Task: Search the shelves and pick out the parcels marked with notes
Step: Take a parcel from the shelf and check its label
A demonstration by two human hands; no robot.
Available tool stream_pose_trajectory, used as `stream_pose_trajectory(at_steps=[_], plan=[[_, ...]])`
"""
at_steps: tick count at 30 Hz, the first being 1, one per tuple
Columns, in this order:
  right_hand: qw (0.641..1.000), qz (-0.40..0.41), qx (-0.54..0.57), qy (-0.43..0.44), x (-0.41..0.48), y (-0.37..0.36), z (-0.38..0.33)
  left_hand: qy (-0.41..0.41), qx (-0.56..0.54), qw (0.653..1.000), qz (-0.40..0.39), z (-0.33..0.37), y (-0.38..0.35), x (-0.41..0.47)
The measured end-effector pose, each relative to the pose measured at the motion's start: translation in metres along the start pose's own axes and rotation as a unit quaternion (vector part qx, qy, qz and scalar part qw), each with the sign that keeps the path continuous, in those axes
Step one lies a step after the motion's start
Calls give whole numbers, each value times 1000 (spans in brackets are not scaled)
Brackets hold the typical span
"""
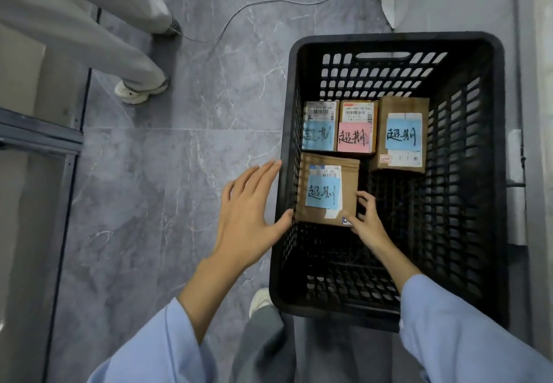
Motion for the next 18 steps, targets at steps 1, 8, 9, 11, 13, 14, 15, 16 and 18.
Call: stream_pose_trajectory(at_steps=[1, 8, 9, 11, 13, 14, 15, 16, 18], plan=[[1000, 0, -16, 3, -1, 1, -2, 2, 1, 1000, -3, 0, 0, -1], [995, 37, -80, 44, -37, 14, -43, 15, 0, 1000, -2, 12, 16, -14], [994, 34, -89, 58, -45, 16, -54, 16, 1, 1000, 1, 13, 21, -17], [990, 22, -112, 86, -63, 16, -78, 21, 7, 1000, 9, 15, 34, -25], [981, 11, -154, 120, -82, 11, -104, 29, 13, 999, 21, 14, 51, -35], [973, 10, -185, 139, -91, 7, -118, 35, 18, 999, 28, 13, 62, -41], [962, 13, -221, 160, -101, 1, -133, 42, 21, 998, 35, 12, 72, -48], [948, 16, -261, 183, -111, -7, -148, 50, 22, 998, 42, 9, 83, -56], [914, 11, -330, 234, -131, -26, -177, 75, 23, 995, 58, 0, 105, -73]])
Point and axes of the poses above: each hand's wrist, its own x-axis towards the middle knuckle, its own y-axis out of the back of the hand, z = x × y, the point moved 2 cm from there along x, towards the middle knuckle, and after that the axes turned 2 degrees about -y, right-handed, at the moved point
